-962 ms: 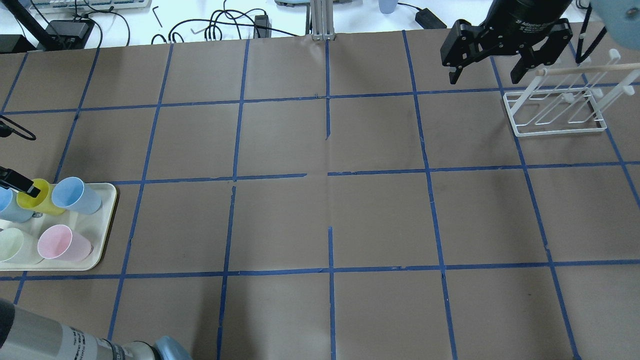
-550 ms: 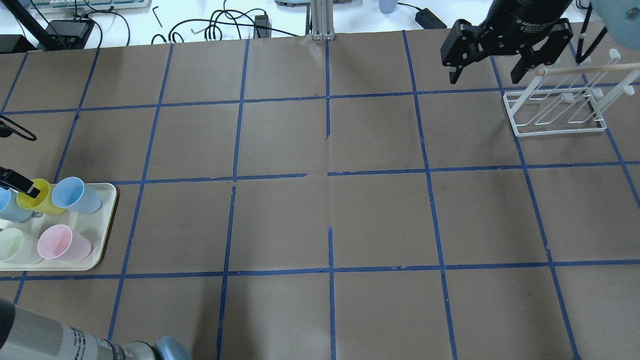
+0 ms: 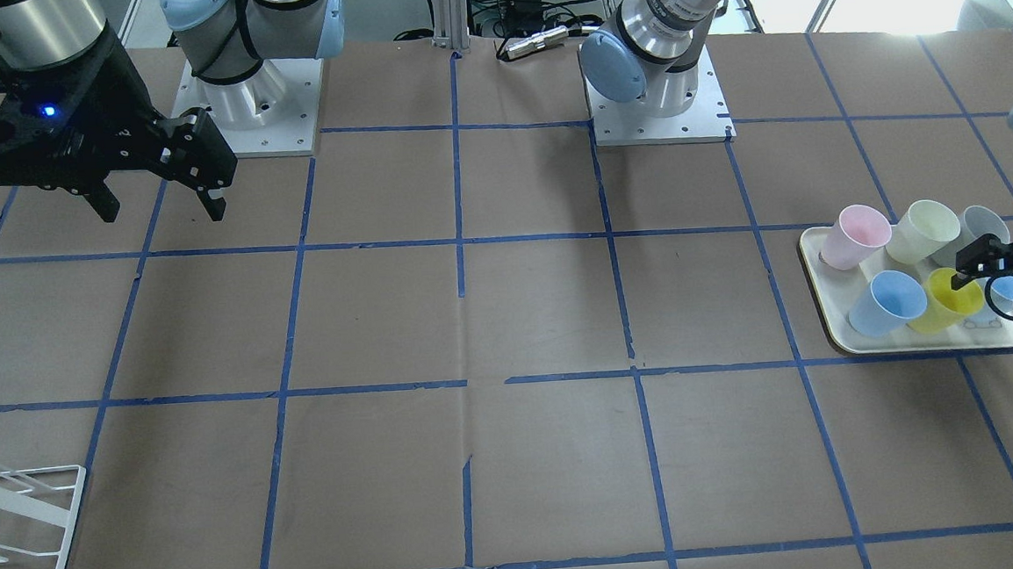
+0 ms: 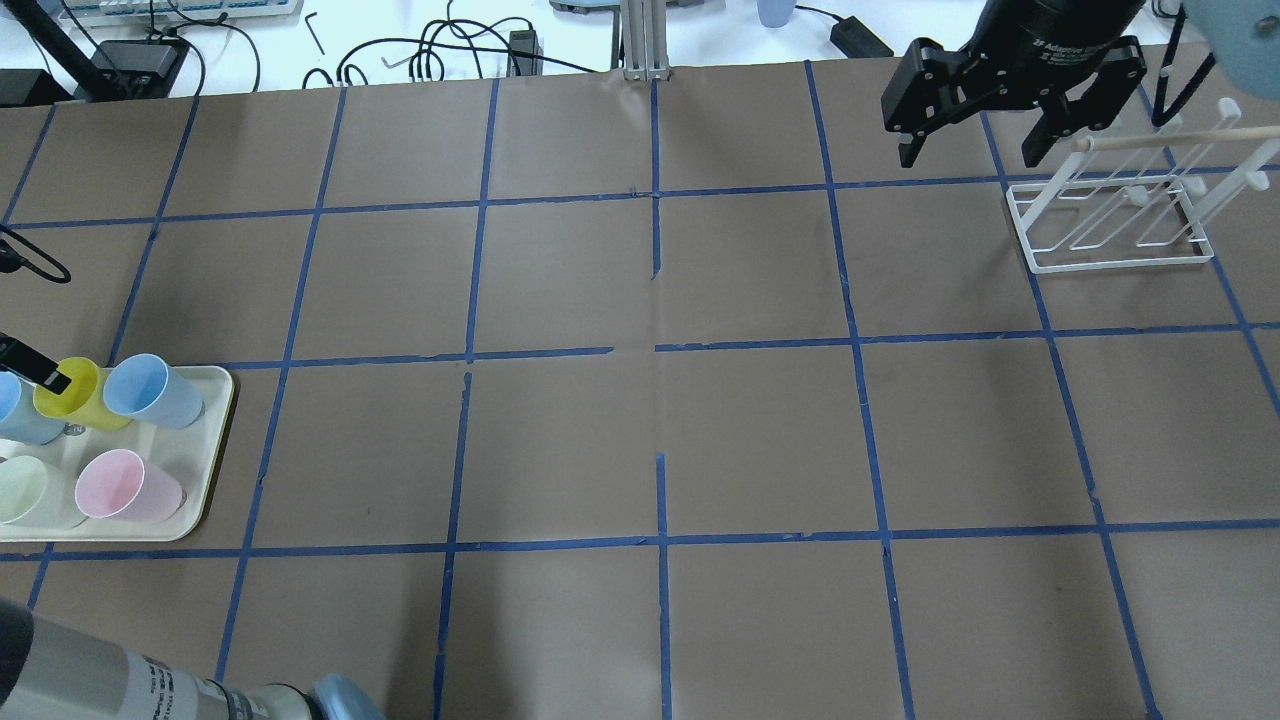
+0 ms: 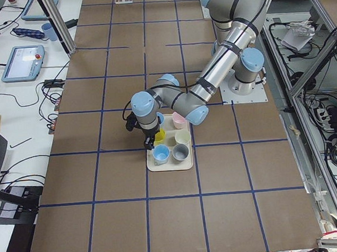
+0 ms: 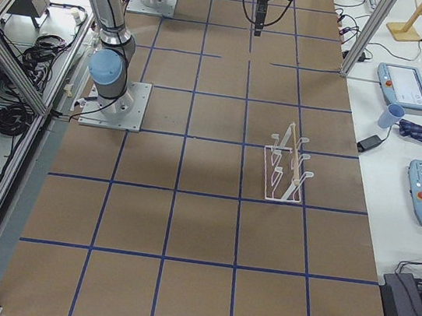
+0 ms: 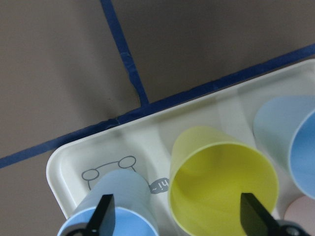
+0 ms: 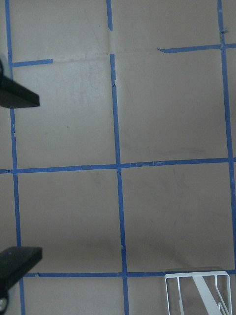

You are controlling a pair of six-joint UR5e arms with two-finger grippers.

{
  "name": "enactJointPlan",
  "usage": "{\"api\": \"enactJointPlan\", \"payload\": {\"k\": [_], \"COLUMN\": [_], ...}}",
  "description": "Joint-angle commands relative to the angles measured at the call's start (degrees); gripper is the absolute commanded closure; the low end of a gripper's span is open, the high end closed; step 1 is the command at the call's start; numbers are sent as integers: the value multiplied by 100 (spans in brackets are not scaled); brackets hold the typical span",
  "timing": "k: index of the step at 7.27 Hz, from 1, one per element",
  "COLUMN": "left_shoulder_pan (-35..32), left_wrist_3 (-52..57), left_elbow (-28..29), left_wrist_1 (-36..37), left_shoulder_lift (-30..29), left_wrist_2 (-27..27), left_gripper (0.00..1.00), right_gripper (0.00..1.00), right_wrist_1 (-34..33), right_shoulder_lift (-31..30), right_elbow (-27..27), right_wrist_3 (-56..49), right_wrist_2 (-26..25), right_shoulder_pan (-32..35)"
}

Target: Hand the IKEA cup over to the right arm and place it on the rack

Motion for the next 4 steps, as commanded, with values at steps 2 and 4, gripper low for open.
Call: {"api": "enactJointPlan", "payload": {"k": [2, 4], "left_shoulder_pan": [13, 31], "left_wrist_3": [314, 411], "left_elbow": [3, -14], "left_wrist_1": [35, 61], "left_shoulder_lift": [-81, -133], "left_wrist_2": [-4, -30], "left_gripper": [13, 17], "right_gripper": [0, 0], "right_wrist_1": [-9, 0], "right_shoulder_lift": [-3, -3], "right_elbow": [0, 0], "right_wrist_3": [0, 0], "right_wrist_2": [2, 2], "right_shoulder_pan": [0, 0]}}
